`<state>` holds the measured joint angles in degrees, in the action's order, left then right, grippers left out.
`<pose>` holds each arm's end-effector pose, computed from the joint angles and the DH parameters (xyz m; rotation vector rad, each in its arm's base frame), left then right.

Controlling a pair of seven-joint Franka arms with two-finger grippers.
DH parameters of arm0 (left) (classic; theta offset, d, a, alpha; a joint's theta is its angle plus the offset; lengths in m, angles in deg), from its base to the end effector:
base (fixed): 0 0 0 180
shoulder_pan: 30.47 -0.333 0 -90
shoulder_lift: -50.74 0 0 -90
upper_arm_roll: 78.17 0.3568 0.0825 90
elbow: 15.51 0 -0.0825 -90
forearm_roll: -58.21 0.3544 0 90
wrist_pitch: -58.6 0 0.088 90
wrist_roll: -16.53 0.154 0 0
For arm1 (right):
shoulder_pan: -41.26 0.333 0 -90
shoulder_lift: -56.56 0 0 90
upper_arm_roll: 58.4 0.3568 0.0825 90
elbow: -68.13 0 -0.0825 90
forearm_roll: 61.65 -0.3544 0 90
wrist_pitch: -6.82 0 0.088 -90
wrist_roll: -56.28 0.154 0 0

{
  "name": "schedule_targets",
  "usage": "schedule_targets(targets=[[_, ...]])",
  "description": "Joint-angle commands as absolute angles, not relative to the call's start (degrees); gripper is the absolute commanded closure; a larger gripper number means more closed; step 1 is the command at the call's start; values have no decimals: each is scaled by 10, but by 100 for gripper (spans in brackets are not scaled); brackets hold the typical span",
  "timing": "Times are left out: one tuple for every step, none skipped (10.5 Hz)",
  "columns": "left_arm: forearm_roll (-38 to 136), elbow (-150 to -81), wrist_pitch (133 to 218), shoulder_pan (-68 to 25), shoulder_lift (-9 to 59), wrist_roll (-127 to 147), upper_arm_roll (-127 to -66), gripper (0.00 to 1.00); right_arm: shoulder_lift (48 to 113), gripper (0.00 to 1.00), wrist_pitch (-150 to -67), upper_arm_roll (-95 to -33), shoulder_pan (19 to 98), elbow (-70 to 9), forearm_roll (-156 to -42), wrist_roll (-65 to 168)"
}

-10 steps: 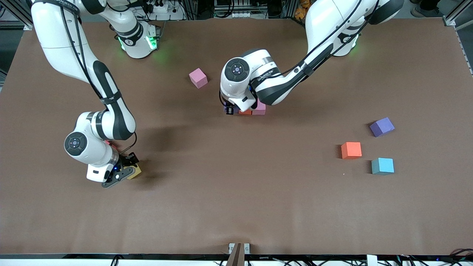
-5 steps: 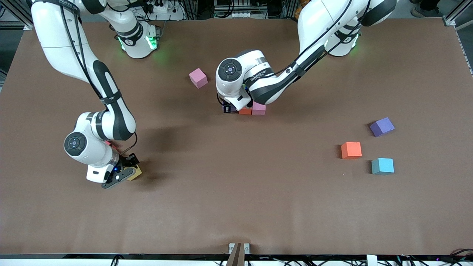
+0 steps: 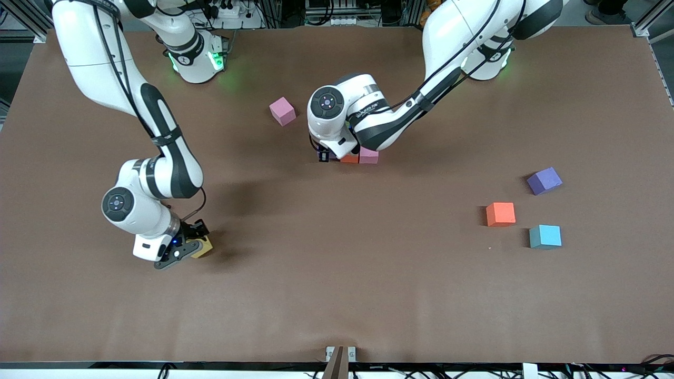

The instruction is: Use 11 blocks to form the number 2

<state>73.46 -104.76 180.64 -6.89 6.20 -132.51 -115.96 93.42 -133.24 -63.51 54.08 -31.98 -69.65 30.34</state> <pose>0.4113 -0.5571 0.2550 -2.2002 -2.0854 0.3195 0.6712 0.1013 0.2186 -3.0125 -0.7725 -0.0991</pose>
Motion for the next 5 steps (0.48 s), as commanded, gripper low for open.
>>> schedule_targets(targets=[[730, -1036, 1798, -28, 58, -1327, -1123, 38, 922, 69, -1299, -629, 560, -315, -705, 363], [730, -1036, 1798, -28, 58, -1327, -1122, 38, 915, 69, -1281, -629, 577, -315, -705, 395], [730, -1037, 1798, -28, 58, -1327, -1122, 38, 910, 69, -1279, -629, 590, -315, -705, 429], [731, -1038, 1800, -28, 58, -1327, -1122, 38, 910, 68, -1279, -629, 603, -316, -705, 457], [733, -1038, 1810, -29, 58, -1326, -1122, 38, 910, 68, -1279, -629, 617, -316, -705, 486]])
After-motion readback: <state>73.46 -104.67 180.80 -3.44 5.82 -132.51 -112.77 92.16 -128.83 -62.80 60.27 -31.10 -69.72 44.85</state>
